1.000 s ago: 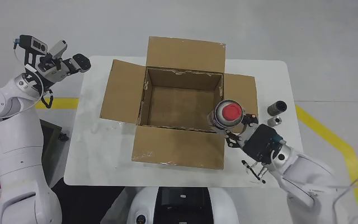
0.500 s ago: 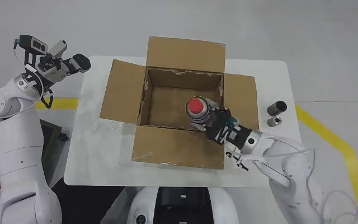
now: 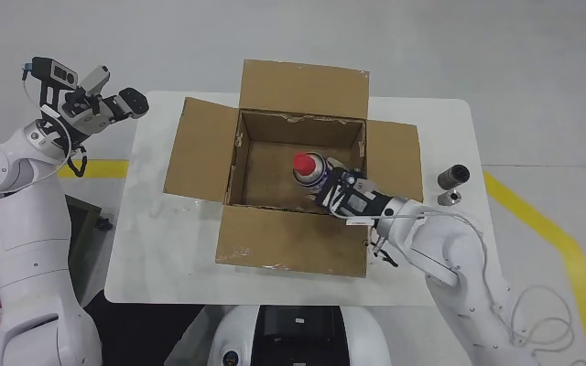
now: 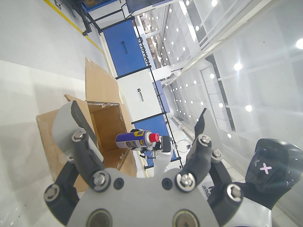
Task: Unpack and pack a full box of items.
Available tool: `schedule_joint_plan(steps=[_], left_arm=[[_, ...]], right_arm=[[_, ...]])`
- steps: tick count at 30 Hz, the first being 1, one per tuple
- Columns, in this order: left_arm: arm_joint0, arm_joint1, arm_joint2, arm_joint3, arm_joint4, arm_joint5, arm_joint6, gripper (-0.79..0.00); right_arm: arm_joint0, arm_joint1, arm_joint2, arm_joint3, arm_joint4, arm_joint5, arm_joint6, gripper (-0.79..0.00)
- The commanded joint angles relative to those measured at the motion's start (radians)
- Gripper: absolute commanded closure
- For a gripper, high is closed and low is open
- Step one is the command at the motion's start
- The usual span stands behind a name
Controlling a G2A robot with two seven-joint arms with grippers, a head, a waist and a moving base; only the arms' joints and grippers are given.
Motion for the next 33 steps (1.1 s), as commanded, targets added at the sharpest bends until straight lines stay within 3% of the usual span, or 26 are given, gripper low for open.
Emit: schedule_joint_plan(steps=[1, 8, 33], left_arm=[[0.000, 0.000, 0.000, 0.000, 0.000, 0.000, 0.000, -0.785], [0.000, 0.000, 0.000, 0.000, 0.000, 0.000, 0.000, -0.785], [0.000, 0.000, 0.000, 0.000, 0.000, 0.000, 0.000, -0.785]], right_arm=[[0.018, 0.000, -0.011, 0.004, -0.002, -0.010, 0.022, 0.000], [0.047, 0.001, -0.054, -0.021, -0.035, -0.054, 0.027, 0.000], [0.043, 0.001, -0.057, -0.012, -0.049, -0.042, 0.024, 0.000]])
